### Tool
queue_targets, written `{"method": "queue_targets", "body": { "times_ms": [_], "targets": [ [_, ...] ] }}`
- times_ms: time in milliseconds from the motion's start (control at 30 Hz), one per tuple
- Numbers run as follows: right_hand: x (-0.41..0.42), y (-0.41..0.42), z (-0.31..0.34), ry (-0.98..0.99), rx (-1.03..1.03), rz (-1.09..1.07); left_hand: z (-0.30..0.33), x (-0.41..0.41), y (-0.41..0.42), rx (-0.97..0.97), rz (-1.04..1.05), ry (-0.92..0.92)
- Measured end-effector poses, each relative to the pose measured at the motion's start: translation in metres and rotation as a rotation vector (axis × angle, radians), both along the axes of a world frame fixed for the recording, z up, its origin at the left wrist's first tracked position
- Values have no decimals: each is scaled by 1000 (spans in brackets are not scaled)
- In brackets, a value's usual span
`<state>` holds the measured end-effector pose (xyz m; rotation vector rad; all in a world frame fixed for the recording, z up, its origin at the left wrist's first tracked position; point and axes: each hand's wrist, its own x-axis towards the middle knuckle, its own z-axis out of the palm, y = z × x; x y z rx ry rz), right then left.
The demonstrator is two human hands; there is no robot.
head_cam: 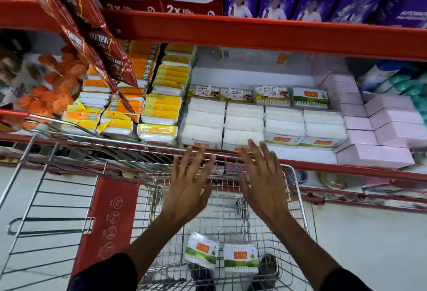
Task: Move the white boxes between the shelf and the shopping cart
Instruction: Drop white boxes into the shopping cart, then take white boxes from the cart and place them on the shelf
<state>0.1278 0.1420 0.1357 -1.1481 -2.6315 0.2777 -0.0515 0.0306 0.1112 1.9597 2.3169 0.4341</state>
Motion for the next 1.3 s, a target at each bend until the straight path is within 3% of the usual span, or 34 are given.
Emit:
{"method": "queue_targets", "body": {
  "times_ms": [367,500,633,767,900,1000,1167,1300],
  "targets": [
    [67,-81,-171,-478,-471,201,-160,41,-89,-522,-243,-56],
    [66,-86,-195,-639,-571,267,-191,48,-90,-671,-253,-119],
    [62,-86,-205,-623,-607,233,-201,48,-87,-765,-199,-251],
    [63,-82,-202,-513,-661,202,-196,43,-87,-716,-94,-411],
    [65,-78,-185,-400,-667,188,-176,36,-92,-688,-58,-456],
    [65,-76,-162,-249,-575,188,-146,34,-90,-606,-32,-418],
    [55,-59,-100,-342,-357,134,-77,35,-74,-409,8,-220],
    [59,-35,-41,-197,-256,66,-13,34,-55,-190,4,-147]
  ]
}}
